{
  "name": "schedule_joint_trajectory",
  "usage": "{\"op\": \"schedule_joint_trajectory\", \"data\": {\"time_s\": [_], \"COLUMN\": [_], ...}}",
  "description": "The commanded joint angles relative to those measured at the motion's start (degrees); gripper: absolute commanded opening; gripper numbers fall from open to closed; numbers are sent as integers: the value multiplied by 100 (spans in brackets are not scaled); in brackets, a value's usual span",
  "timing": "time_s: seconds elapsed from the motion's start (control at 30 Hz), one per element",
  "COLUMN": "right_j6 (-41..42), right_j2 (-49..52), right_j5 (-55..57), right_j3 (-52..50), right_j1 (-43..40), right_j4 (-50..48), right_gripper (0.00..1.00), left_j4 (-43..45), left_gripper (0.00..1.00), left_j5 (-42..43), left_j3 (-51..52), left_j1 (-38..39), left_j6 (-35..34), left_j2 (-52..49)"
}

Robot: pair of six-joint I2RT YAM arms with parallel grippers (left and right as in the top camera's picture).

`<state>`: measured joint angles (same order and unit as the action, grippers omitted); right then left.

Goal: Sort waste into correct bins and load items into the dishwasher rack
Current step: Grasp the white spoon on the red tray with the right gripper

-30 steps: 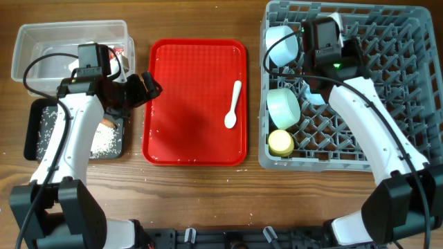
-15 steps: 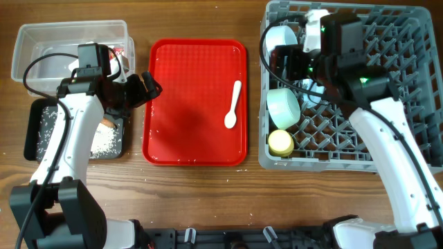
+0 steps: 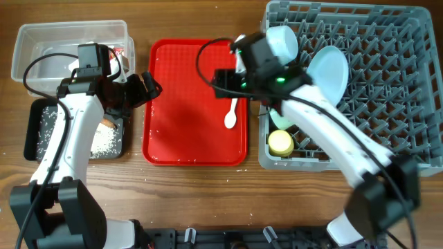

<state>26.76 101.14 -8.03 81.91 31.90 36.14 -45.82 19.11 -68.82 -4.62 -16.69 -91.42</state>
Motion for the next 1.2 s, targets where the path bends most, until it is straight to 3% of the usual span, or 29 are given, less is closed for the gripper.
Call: {"op": "schedule_joint_trajectory", "data": {"time_s": [0.0,0.2,0.43,0.47,0.53,0.9,0.97,1.17], "right_j6": [114,20,-22,-17,-22,-282,-280,-348], "right_j2": [684,1403,1869,1869,1869,2378,2396,2308], "right_j5": [289,398,680,678,678,715,717,715], "right_j3": [11,11,9,9,9,9,9,127], "right_j1": [42,42,39,39,39,39,39,37], "right_j4": [57,57,118,101,37,-26,-9,133], "right_gripper": [74,59,52,50,33,23,4,4], "left_j4": [17,17,17,17,17,17,17,17], "left_gripper": [100,100,100,100,100,100,100,100], "left_j5": [-15,-15,-15,-15,-15,-15,-15,-15], "left_j3": [-74,-74,-74,-74,-74,-74,-74,-74], "left_j1": [-15,-15,-15,-15,-15,-15,-15,-15], "left_j6": [-9,-9,-9,-9,-9,-7,-9,-9], "left_j2": [46,46,46,46,46,46,46,46]}}
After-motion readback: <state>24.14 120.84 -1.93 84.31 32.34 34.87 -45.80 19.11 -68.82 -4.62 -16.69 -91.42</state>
